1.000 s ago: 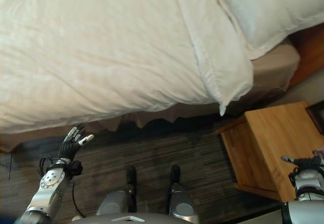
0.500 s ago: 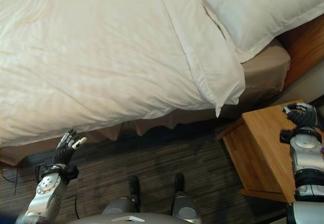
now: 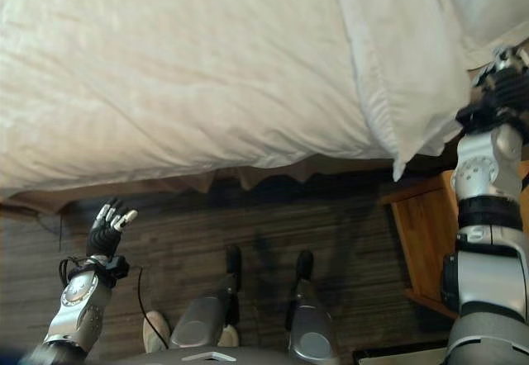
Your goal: Making the bed.
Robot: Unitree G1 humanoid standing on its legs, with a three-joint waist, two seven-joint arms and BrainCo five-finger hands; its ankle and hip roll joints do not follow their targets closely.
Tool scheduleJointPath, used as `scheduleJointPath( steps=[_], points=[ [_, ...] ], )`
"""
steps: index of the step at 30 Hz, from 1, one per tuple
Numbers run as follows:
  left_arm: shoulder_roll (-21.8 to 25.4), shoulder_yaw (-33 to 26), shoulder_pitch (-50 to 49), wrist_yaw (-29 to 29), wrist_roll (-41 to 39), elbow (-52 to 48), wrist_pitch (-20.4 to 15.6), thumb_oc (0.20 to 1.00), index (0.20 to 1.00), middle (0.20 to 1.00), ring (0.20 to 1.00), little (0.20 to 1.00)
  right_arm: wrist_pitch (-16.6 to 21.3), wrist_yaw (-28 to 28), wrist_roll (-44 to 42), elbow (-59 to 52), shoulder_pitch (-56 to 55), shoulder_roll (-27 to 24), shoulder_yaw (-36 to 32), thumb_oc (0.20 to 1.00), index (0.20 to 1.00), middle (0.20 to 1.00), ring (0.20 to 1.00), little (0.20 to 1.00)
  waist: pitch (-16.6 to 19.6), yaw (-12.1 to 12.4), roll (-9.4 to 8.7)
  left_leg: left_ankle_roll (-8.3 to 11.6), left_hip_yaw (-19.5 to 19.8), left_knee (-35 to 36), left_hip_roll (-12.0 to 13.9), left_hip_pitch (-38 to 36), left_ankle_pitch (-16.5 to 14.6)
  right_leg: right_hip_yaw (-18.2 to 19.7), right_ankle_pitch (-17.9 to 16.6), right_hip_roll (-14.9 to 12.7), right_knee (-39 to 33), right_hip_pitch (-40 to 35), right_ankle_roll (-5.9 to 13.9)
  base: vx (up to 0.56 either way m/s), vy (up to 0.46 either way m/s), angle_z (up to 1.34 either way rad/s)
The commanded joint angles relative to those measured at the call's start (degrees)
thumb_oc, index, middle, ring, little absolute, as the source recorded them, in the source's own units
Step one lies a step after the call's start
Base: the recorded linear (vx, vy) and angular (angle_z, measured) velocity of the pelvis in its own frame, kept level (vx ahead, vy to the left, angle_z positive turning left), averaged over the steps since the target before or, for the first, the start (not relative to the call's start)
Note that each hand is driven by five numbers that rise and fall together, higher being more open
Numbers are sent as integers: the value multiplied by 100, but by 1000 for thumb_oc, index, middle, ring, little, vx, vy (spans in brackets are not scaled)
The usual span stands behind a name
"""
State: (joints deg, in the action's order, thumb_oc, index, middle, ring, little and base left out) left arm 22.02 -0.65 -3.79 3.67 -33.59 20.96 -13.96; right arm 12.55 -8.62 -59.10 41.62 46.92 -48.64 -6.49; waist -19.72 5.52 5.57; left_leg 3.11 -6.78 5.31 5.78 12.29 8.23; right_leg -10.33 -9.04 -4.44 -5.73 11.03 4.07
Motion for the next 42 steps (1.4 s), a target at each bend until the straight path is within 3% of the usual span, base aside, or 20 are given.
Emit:
scheduleJointPath(
  steps=[1,8,12,15,21,23,25,34,39,41,42],
  points=[
    [322,-31,274,8,-222,-188,-424,1000,1000,1000,1000,1000,478,11,-268,68,824,-511,414,200,200,200,200,200,29,104,-284,963,-157,-31,434,158,-55,-60,888,-298,73,-115,444,-15,-30,4],
    [297,-41,385,-59,-386,-210,-553,1000,1000,1000,1000,1000,955,218,-1071,53,1762,-784,473,200,200,200,200,200,-194,283,17,1118,-265,-31,527,696,110,-169,849,-369,73,403,518,-31,-60,9],
    [229,-64,415,-112,-479,-201,-578,1000,1000,1000,1000,1000,1025,329,-1554,498,2113,-847,381,200,200,200,200,200,-252,357,195,1169,-321,-31,518,1025,164,-162,797,-443,73,768,580,-58,-13,7],
    [190,-68,463,-150,-540,-186,-602,1000,1000,1000,1000,1000,953,392,-1724,889,2300,-945,460,200,200,200,200,200,-236,401,253,1180,-366,-31,512,1255,205,-125,740,-468,73,1051,615,-40,8,-3],
    [173,-112,469,-220,-554,-216,-599,1000,1000,1000,1000,1000,353,611,-1537,1986,2241,-1235,734,200,200,200,200,200,-321,387,373,1168,-384,-31,461,1731,280,76,639,-462,73,1623,628,-50,-11,-9],
    [49,-252,432,-171,-568,-208,-595,1000,1000,1000,1000,1000,316,632,-1654,2151,2028,-1274,447,200,200,200,200,200,-343,317,436,1153,-403,-31,437,1850,271,167,603,-453,73,1769,647,-38,26,-6],
    [73,-244,419,-170,-563,-212,-591,1000,1000,1000,1000,1000,319,644,-1658,2122,1940,-1261,376,200,200,200,200,200,-307,337,407,1157,-407,-31,432,1841,220,172,648,-459,73,1763,657,-5,10,-7],
    [-272,-244,310,-121,-501,-330,-479,1000,1000,1000,1000,1000,310,668,-1557,2023,-138,-278,-963,200,200,200,200,200,-335,12,335,943,-387,-31,368,1268,56,387,647,-380,73,1341,611,-16,31,-13],
    [-401,-115,230,-125,-410,-494,-303,1000,1000,1000,1000,1000,289,509,-1350,1999,-1364,386,-1686,200,200,200,200,200,-117,-243,272,807,-437,-31,319,596,-124,295,727,-438,73,691,581,34,51,-12],
    [-435,-177,171,-99,-395,-462,-255,1000,1000,1000,1000,1000,221,434,-1112,2065,-1748,495,-1805,200,200,200,200,200,20,-279,229,778,-421,-31,321,380,-177,235,768,-450,73,458,558,88,14,-1],
    [-401,-292,100,-53,-358,-420,-249,1000,1000,1000,1000,1000,58,331,-396,2145,-2212,441,-1725,200,200,200,200,200,137,-308,140,767,-399,-31,313,156,-258,171,851,-453,73,204,540,78,-14,3]
  ],
)
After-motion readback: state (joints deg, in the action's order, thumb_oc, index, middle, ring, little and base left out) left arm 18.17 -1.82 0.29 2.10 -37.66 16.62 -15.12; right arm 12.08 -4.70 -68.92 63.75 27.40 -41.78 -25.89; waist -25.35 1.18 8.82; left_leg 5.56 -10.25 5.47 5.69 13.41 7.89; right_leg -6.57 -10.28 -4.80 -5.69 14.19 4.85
